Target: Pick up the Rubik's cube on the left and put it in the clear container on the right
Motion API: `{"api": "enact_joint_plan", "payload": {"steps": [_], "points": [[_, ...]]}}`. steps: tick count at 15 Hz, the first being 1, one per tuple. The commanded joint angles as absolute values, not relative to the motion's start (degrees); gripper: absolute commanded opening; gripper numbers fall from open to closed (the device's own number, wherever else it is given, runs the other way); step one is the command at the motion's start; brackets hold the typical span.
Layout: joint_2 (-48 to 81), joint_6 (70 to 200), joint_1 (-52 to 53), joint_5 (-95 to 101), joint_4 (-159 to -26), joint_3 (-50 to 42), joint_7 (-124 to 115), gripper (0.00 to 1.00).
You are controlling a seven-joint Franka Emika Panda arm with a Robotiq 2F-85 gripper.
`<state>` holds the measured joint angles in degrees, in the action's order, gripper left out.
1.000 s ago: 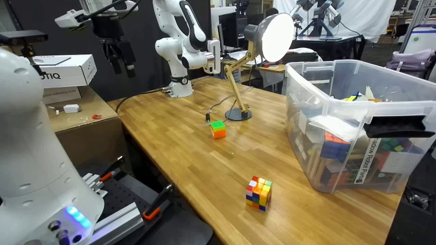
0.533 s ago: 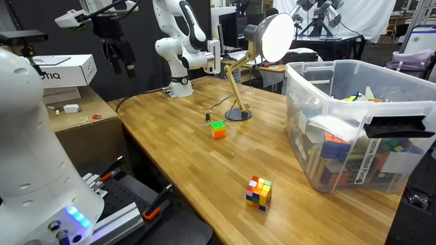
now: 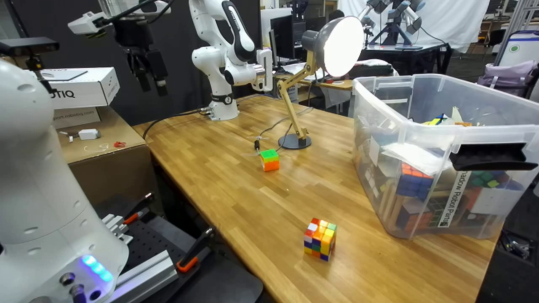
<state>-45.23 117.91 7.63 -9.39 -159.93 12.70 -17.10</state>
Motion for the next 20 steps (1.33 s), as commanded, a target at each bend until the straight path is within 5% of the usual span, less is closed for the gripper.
{"api": "enact_joint_plan", "payload": {"steps": [1, 20], "points": [[-43.30, 118.15, 7.57, -9.57, -159.16, 12.03, -16.36, 1.00], [-33.53, 126.18, 2.97, -7.19, -156.76, 10.18, -19.58, 1.00]]}}
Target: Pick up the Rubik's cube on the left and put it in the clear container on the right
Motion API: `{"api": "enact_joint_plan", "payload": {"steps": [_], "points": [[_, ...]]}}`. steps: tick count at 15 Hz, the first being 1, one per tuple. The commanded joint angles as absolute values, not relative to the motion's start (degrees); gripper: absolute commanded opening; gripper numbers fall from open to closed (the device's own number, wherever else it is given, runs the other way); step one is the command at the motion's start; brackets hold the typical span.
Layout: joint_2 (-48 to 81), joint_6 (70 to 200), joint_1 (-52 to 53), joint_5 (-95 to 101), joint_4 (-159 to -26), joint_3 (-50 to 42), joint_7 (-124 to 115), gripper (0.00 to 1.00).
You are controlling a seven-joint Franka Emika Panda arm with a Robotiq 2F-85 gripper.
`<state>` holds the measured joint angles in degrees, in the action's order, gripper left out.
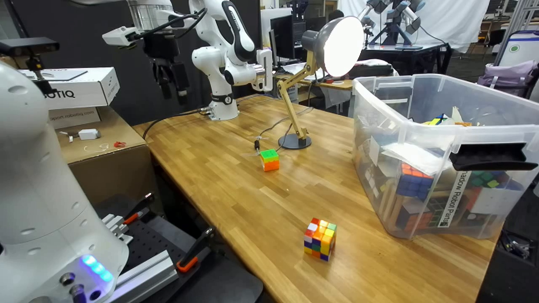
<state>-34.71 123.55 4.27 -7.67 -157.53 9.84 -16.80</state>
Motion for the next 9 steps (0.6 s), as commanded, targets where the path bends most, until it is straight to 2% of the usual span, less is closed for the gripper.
{"api": "enact_joint_plan", "payload": {"steps": [1, 8, 9], "points": [[-32.77, 127.55, 2.21, -6.84, -156.31, 10.22, -20.75, 1.00], [-19.10, 138.65, -8.19, 6.27, -150.15, 12.04, -30.79, 1.00], [-23.90, 137.63, -4.76, 2.73, -153.63, 9.48, -27.41, 1.00]]}}
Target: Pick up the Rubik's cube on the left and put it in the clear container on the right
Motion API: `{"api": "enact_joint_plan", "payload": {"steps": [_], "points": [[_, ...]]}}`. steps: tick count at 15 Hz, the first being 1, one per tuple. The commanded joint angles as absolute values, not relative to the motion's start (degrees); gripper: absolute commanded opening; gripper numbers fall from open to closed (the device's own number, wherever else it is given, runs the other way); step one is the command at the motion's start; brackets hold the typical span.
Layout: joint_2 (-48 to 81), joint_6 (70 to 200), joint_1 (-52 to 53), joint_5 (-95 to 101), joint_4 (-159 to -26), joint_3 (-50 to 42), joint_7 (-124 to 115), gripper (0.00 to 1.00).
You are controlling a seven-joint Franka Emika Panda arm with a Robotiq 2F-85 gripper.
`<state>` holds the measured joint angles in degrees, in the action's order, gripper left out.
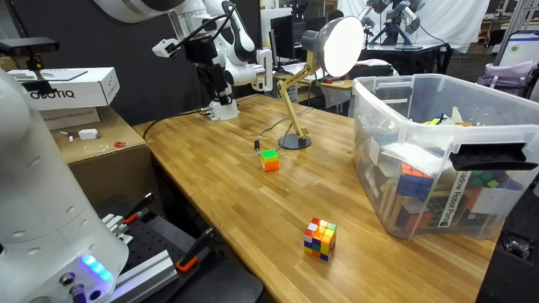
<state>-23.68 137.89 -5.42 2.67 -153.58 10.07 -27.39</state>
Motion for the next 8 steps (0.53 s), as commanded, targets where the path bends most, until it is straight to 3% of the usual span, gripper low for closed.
{"api": "enact_joint_plan", "payload": {"steps": [1, 8], "points": [[-21.56, 138.30, -5.78, 4.75, -152.24, 9.54, -28.85, 1.00], [-19.12, 138.48, -6.02, 5.65, -150.38, 10.01, -30.20, 1.00]]}}
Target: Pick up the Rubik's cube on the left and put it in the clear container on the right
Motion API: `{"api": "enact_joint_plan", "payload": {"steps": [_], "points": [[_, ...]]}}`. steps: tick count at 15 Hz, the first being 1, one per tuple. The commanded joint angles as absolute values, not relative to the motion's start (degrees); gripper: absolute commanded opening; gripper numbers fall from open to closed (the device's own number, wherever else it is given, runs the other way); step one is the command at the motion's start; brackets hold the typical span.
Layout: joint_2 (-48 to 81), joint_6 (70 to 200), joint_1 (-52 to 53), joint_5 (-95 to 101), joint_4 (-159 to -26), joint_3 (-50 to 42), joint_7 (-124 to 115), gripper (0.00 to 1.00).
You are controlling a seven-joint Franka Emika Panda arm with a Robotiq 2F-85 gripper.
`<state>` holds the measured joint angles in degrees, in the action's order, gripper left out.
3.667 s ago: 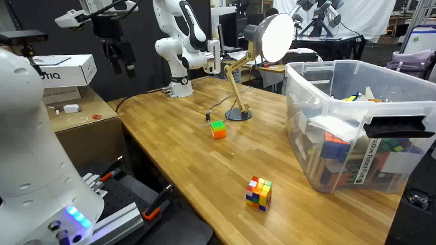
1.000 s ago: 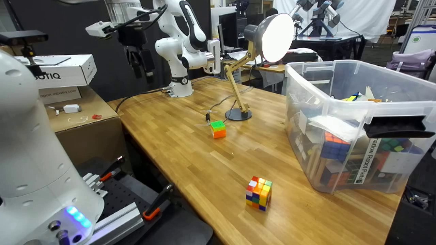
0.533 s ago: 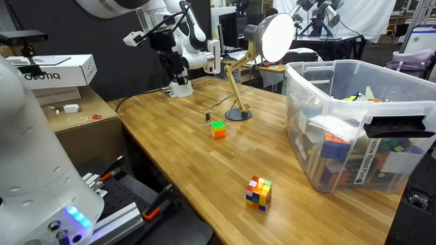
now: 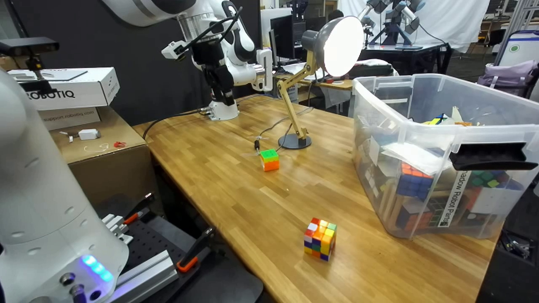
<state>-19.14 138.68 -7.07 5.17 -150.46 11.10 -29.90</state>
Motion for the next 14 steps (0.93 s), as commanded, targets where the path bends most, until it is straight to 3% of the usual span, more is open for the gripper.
{"api": "enact_joint_plan", "payload": {"steps": [1, 8, 14], "points": [[-19.12, 138.48, -6.03, 5.65, -150.38, 10.01, -30.20, 1.00], [-17.57, 138.74, -5.86, 4.37, -149.55, 8.99, -29.34, 1.00], [-7.94, 139.76, -5.02, -3.05, -142.85, 4.14, -27.02, 1.00]]}}
